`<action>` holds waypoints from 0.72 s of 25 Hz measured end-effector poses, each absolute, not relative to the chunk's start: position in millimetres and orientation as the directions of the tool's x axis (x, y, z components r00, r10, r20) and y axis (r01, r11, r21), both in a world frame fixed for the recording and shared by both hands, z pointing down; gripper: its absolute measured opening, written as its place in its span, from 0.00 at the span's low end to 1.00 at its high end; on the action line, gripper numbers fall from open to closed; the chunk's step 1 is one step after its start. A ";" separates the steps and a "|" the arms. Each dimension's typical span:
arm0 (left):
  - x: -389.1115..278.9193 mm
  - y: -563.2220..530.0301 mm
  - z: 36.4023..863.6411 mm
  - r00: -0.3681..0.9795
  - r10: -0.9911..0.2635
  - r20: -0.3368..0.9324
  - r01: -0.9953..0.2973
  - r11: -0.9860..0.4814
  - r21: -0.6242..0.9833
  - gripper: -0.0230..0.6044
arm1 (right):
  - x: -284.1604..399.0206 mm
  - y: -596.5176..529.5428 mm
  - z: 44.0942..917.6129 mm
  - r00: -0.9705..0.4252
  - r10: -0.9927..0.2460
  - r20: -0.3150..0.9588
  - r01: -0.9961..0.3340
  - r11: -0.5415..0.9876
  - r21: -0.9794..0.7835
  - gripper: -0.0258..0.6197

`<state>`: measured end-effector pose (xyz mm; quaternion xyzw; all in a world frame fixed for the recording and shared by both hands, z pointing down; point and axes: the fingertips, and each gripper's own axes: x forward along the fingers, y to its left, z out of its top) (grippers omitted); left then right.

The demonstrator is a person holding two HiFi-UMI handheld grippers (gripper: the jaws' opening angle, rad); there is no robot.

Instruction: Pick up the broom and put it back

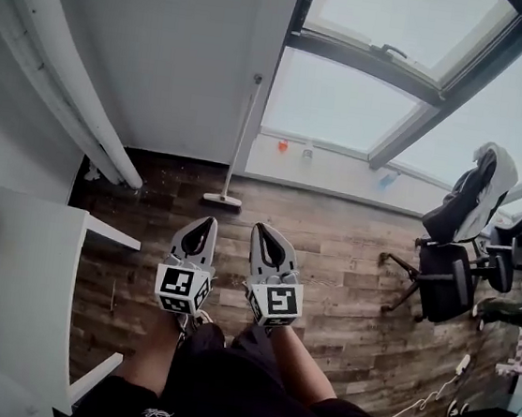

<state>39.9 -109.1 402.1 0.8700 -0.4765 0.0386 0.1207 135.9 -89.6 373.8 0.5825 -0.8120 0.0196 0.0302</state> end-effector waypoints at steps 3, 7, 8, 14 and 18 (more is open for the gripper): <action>45.1 -86.6 395.2 0.522 -0.835 0.174 -0.848 -0.486 0.210 0.04 | 141.8 -65.9 358.9 -0.331 -0.939 0.094 -0.943 0.333 0.001 0.07; 77.0 -64.7 381.9 0.532 -0.832 0.155 -0.842 -0.501 0.201 0.04 | 162.9 -42.9 340.9 -0.390 -0.918 0.072 -0.920 0.392 0.015 0.07; 86.5 -61.5 377.7 0.536 -0.831 0.146 -0.839 -0.507 0.196 0.04 | 171.7 -38.9 336.9 -0.390 -0.919 0.066 -0.920 0.392 0.019 0.07; 142.1 -48.9 361.9 0.556 -0.822 0.122 -0.829 -0.539 0.148 0.04 | 219.9 -22.6 330.7 -0.364 -0.929 0.062 -0.931 0.364 -0.017 0.07; 157.6 -47.6 350.5 0.571 -0.815 0.100 -0.818 -0.557 0.142 0.04 | 222.2 -20.5 322.5 -0.375 -0.926 0.039 -0.927 0.375 -0.006 0.07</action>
